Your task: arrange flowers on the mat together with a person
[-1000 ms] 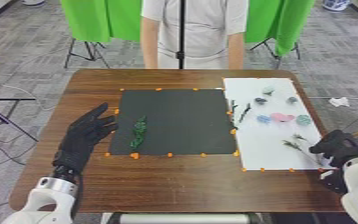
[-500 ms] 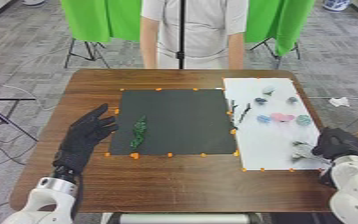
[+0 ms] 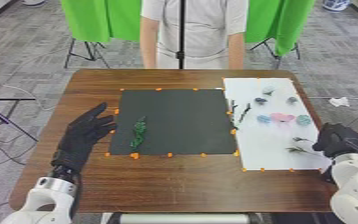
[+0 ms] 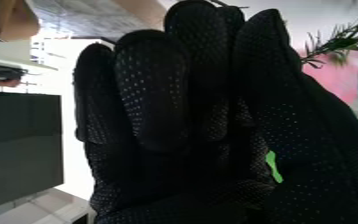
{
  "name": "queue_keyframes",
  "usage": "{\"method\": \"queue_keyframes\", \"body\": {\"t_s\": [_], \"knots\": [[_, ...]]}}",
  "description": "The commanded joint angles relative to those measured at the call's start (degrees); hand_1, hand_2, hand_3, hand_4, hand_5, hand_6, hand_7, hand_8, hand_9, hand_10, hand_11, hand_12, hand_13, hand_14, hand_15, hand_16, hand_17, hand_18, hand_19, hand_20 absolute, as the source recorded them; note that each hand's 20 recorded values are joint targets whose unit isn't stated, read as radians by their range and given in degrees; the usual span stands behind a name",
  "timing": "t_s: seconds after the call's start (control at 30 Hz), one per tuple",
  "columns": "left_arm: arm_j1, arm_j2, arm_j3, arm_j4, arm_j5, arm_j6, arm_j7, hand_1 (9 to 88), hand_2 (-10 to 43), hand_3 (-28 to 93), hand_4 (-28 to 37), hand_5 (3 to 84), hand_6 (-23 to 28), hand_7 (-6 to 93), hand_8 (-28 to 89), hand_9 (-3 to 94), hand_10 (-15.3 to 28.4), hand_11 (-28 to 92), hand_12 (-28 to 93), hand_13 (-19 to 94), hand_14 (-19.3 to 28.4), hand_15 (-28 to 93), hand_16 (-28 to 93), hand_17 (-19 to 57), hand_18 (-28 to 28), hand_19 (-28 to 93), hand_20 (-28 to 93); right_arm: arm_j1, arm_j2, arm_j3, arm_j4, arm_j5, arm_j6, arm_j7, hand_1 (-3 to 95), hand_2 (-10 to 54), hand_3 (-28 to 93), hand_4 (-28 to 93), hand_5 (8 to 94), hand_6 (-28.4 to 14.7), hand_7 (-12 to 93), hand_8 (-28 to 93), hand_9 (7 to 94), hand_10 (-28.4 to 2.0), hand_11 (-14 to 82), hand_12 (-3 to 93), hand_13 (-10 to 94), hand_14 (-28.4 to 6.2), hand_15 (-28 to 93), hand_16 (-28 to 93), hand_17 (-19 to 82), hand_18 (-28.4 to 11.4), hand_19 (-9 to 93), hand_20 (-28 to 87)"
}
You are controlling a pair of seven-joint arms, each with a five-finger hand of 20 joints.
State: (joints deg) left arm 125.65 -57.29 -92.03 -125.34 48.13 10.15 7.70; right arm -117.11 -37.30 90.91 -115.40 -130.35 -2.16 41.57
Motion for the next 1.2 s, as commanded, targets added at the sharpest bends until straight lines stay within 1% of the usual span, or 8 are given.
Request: {"method": "queue_keyframes", "body": {"t_s": [0.03, 0.1, 0.23, 0.5, 0.6, 0.8, 0.97, 1.2], "knots": [[2.5, 0.46, -1.18, -0.88, -0.77, 1.83, 0.97, 24.5, 5.1, 78, -25.9, 36.0, 6.7, 10.9, -8, 36.0, 18.9, 24, 10, 26, 26.4, 46, -7, -9.3, 26.1, 49, 14, 11.4, -0.5, -5.7, -8.6, 1.6, 1.3, -2.0, 57.0, -9.5, 62, -28, 88.5, 3.0, 16, 4, 91.9, -9.3, 30.6, 24.5, 84, -6.4, 59, 22, 55, -15.3, 93, 4], [3.2, 0.64, -1.41, -1.3, -0.92, 2.55, 1.56, 24.5, 5.2, 78, -25.8, 36.0, 6.6, 11.0, -8, 36.0, 18.9, 24, 10, 26, 26.4, 46, -7, -9.3, 26.1, 49, 14, 17.3, -2.7, -10.6, -9.3, 2.0, 1.0, -2.4, 56.9, -9.5, 62, -28, 88.8, 2.8, 16, 4, 91.9, -9.3, 31.5, 24.0, 84, -6.4, 60, 22, 55, -15.5, 93, 6], [3.4, 0.76, -1.74, -1.45, -1.02, 2.88, 1.82, 24.5, 5.2, 78, -25.7, 35.9, 6.6, 11.0, -8, 35.9, 18.9, 24, 10, 26, 26.5, 46, -7, -9.3, 26.1, 49, 14, 28.0, -9.4, -20.9, -9.1, 2.6, 0.6, -3.3, 56.9, -9.5, 62, -28, 88.9, 2.3, 16, 5, 92.2, -9.3, 32.2, 23.6, 85, -6.3, 60, 22, 55, -15.7, 93, 6], [2.8, 0.68, -1.77, -1.46, -1.01, 3.02, 1.85, 24.7, 5.1, 78, -25.8, 36.0, 6.6, 11.0, -8, 36.0, 18.9, 24, 10, 26, 26.4, 46, -7, -9.3, 26.1, 49, 14, 43.4, -21.6, -40.2, -1.4, 0.1, -1.5, -2.3, 56.8, -9.5, 62, -28, 89.0, 1.5, 15, 6, 92.0, -9.4, 32.7, 23.4, 85, -6.3, 60, 22, 56, -15.9, 93, 7], [2.2, 0.69, -1.65, -1.26, -0.89, 2.59, 1.31, 24.7, 5.1, 78, -25.9, 35.9, 6.7, 10.9, -8, 36.0, 18.9, 24, 10, 26, 26.4, 46, -7, -9.3, 26.1, 49, 14, 45.2, -25.1, -43.2, 2.2, 0.0, -2.9, -1.5, 56.7, -9.5, 62, -27, 88.8, 1.2, 15, 6, 91.9, -9.5, 33.1, 23.2, 85, -6.4, 60, 23, 56, -15.9, 93, 8], [1.5, 0.67, -1.37, -1.03, -0.84, 2.51, 1.34, 24.6, 5.2, 78, -25.7, 36.0, 6.7, 10.9, -8, 36.0, 18.8, 24, 10, 26, 26.5, 46, -7, -9.3, 26.2, 49, 14, 47.1, -30.8, -47.1, 8.6, -1.9, -5.4, 0.1, 56.4, -9.5, 62, -27, 88.6, 0.9, 16, 7, 91.4, -9.7, 34.4, 22.6, 85, -6.5, 61, 23, 55, -16.2, 93, 9], [0.3, 0.76, -0.81, -0.66, -0.72, 2.04, 0.96, 24.6, 5.1, 78, -25.7, 36.0, 6.7, 10.9, -8, 36.0, 18.8, 24, 10, 26, 26.4, 46, -7, -9.3, 26.1, 49, 14, 47.6, -34.2, -49.7, 13.8, -5.5, -4.4, 3.1, 55.5, -9.5, 62, -26, 88.7, 0.8, 16, 7, 91.1, -9.9, 35.9, 22.6, 85, -6.7, 61, 23, 55, -16.6, 93, 10], [-1.5, 0.34, 0.03, -0.02, -0.03, 0.6, -0.31, 24.6, 5.1, 78, -25.6, 36.1, 6.7, 10.9, -8, 36.0, 18.9, 24, 10, 26, 26.4, 46, -7, -9.3, 26.2, 49, 14, 46.7, -37.6, -51.1, 18.3, -8.7, -5.7, 7.5, 54.5, -9.5, 62, -25, 88.6, 0.4, 17, 7, 91.9, -10.1, 37.4, 21.9, 86, -6.8, 62, 22, 57, -17.5, 93, 13]]}}
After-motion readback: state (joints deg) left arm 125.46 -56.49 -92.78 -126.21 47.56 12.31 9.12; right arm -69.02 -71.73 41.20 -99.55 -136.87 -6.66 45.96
